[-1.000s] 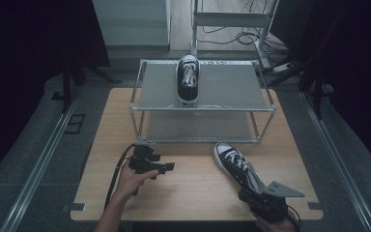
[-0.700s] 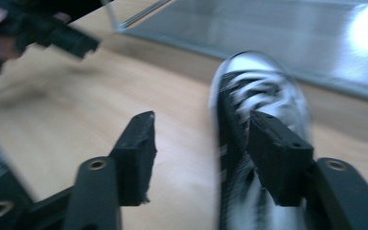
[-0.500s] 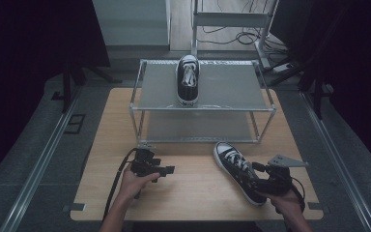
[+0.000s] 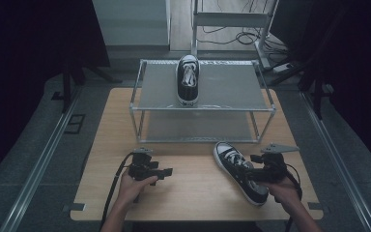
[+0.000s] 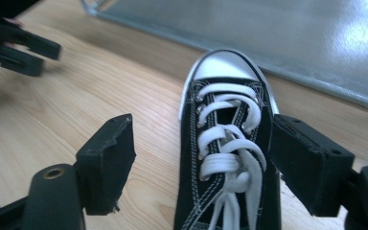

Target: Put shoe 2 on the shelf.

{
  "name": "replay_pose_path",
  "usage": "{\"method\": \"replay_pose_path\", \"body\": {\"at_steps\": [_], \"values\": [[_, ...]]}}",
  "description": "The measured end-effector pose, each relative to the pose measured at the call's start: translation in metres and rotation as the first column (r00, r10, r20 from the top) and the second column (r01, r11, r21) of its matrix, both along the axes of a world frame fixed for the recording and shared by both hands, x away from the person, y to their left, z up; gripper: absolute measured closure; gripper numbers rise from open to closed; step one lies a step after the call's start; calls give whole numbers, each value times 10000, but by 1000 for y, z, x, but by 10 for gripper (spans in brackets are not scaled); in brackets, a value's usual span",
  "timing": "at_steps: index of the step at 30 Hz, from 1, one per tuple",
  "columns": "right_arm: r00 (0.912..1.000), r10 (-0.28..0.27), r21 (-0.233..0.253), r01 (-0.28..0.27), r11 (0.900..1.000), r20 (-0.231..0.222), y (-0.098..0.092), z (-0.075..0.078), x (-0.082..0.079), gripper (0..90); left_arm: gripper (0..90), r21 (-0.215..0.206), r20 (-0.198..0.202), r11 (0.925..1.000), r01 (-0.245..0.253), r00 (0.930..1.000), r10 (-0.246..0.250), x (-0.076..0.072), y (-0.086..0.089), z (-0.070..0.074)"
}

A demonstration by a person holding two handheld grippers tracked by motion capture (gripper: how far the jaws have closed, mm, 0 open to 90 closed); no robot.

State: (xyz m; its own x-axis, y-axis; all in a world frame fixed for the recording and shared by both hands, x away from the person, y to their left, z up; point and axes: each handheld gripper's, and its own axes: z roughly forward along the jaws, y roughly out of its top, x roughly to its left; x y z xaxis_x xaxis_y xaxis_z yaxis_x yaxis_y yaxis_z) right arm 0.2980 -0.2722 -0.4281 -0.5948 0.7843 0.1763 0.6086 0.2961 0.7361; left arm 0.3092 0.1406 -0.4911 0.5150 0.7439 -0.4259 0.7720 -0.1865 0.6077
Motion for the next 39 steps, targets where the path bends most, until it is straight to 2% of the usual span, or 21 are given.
{"method": "replay_pose_path", "body": {"at_steps": [1,2,3,4,5,6,9,10,11,13,15,17,18,19,21,24,27,28,31,35,39], "values": [[10000,0,0,0,10000,0,0,0,0,225,247,-19,-13,10000,-20,10000,20,0,1,0],[9997,26,-370,-34,9993,-227,4,-3,4,196,247,-64,-20,10000,-14,10000,14,0,1,0],[9997,26,-370,-34,9993,-227,4,-3,4,196,247,-78,-31,10000,-31,10000,31,0,2,0],[9991,-65,-829,30,9966,-420,8,-7,9,156,246,-103,-42,9999,-54,10000,54,0,2,-1],[9988,-114,-1014,66,9948,-471,9,-9,11,151,246,-102,-68,9999,-62,10000,61,0,3,-1],[9988,-114,-1014,66,9948,-471,9,-9,11,151,246,-124,-84,9999,-84,9999,83,1,3,-2],[9959,-327,-1341,212,9907,-845,10,-15,20,132,246,-121,-119,9999,-85,9999,84,0,3,-3],[9917,-329,-1400,153,9900,-1242,11,-19,26,122,246,-130,-132,9999,-66,9999,64,0,3,-3],[9893,-392,-1397,194,9900,-1402,11,-20,28,121,246,-152,-134,9999,-75,9999,73,0,3,-3],[9876,-414,-1433,195,9895,-1516,11,-22,31,116,246,-189,-141,9998,-62,9999,59,0,4,-2],[9818,-459,-1563,168,9876,-1845,13,-27,35,99,246,-213,-130,9997,-85,9999,82,0,4,-2],[9723,-476,-1860,42,9825,-2290,15,-34,40,81,246,-249,-130,9996,-98,9999,95,0,5,-2],[9685,-505,-1900,33,9818,-2439,16,-35,41,78,247,-244,-131,9996,-107,9999,104,0,5,-2],[9685,-505,-1900,33,9818,-2439,16,-35,41,78,247,-245,-148,9996,-113,9998,110,0,5,-3],[9603,-441,-2023,-130,9792,-2753,18,-38,43,60,247,-268,-198,9996,-116,9997,111,1,5,-4],[9543,-464,-2432,-281,9696,-2951,23,-42,45,56,247,-272,-226,9996,-104,9997,98,1,5,-4],[9482,-520,-2949,-451,9545,-3134,27,-47,47,62,247,-305,-226,9995,-88,9997,81,1,5,-4],[9406,-568,-3002,-493,9526,-3347,27,-50,49,69,246,-315,-224,9995,-103,9997,96,1,5,-4],[9431,-465,-2963,-564,9534,-3292,27,-50,49,91,247,-355,-242,9993,-112,9997,103,1,6,-4],[9413,-458,-2913,-570,9549,-3344,26,-50,50,94,247,-390,-252,9991,-139,9996,129,1,6,-4],[9400,-401,-3041,-691,9501,-3388,28,-50,50,86,247,-416,-258,9990,-138,9996,127,1,6,-4]]}}
